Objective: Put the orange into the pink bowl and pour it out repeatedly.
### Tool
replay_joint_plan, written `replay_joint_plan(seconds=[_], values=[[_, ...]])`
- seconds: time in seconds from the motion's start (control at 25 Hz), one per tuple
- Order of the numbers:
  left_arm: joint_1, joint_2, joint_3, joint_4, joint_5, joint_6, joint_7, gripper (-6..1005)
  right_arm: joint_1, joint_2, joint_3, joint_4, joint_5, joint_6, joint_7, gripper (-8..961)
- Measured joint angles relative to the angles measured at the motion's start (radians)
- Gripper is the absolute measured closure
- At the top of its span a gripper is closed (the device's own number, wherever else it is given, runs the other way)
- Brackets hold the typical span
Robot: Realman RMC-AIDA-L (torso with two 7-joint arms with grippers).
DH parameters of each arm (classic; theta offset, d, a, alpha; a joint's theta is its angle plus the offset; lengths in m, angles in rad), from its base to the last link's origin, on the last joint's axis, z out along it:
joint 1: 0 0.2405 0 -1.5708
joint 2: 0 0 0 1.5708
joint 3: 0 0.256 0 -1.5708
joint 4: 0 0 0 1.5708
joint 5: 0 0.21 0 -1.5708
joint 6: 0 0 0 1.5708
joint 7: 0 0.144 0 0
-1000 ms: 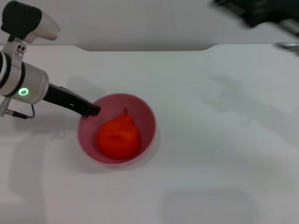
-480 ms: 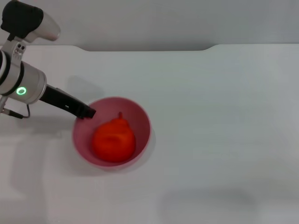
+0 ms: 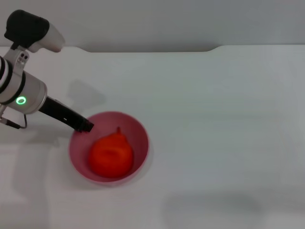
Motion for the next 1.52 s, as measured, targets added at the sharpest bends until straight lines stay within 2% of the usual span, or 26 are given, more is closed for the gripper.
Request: replay_joint_plan(seconds=[0.68,1.04,1.32,1.48,1.52], values=[[0.007,0.004,0.055,-0.013,0.004,0.01,-0.011,796,0.013,0.002,-0.007,0.01,0.008,-0.03,0.002,298],[0.011,-0.003,0.012,0.027,-0.002,0.019,0.0,794,0.019,0.002,-0.007,0.035,0.009,-0.031,0.006,298],[-0.007,-0.022,-0.124,0.161,-0.065,0.156,0.04,495,0.025,0.002,-0.001,0.048,0.009,-0.031,0.007,298],[-0.001,-0.023,-0.231,0.231,-0.234,0.185,0.092,360,0.029,0.002,-0.001,0.049,0.01,-0.031,0.007,298],[0.004,-0.023,-0.26,0.234,-0.279,0.183,0.114,281,0.031,0.002,-0.002,0.051,0.009,-0.031,0.007,298]])
